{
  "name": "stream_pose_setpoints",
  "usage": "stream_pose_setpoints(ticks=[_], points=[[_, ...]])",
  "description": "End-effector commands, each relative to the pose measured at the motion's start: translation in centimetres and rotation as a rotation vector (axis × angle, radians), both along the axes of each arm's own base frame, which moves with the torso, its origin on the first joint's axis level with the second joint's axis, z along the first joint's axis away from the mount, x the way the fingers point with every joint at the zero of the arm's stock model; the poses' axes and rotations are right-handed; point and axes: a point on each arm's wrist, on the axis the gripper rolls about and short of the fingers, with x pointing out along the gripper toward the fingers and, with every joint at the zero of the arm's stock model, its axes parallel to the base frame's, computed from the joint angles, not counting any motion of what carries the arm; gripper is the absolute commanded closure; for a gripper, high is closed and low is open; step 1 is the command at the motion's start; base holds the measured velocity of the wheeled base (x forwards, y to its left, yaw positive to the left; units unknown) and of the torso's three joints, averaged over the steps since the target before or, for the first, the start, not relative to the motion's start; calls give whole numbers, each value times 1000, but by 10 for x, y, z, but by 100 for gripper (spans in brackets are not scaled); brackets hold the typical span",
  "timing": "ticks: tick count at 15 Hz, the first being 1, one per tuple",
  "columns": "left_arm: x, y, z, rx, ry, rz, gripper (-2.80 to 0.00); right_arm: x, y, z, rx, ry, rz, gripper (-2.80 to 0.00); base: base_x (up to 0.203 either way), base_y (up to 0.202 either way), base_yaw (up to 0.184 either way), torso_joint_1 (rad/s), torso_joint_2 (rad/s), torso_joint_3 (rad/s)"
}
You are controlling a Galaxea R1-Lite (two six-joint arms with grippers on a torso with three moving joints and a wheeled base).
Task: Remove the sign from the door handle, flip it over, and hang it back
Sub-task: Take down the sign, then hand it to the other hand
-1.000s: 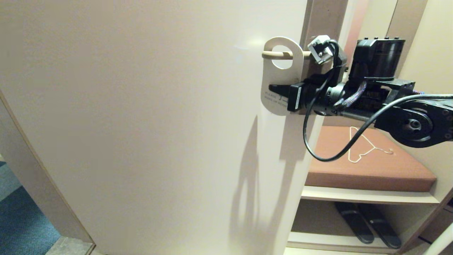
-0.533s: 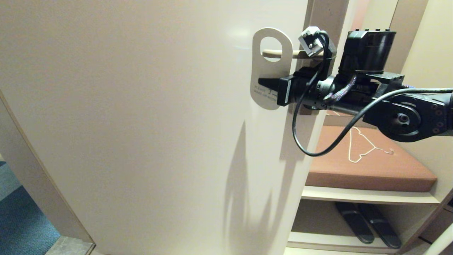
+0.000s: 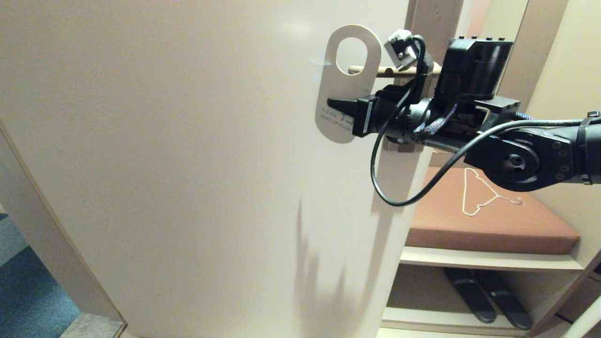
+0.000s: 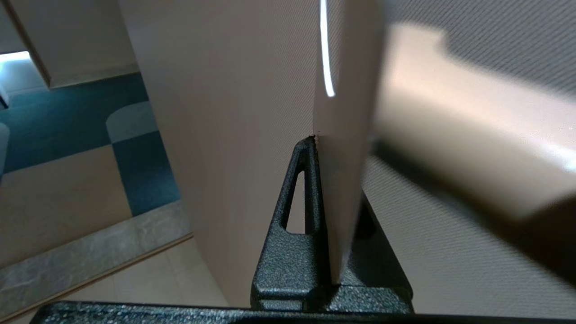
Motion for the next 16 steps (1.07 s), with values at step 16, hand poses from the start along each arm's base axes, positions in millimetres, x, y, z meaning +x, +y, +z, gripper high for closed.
stream_pose_setpoints(ticks=[16], points=[[0,0,0,0,0,0,0,-69,-29,12,-4,9,122,0,0,0,0,0,0,0]])
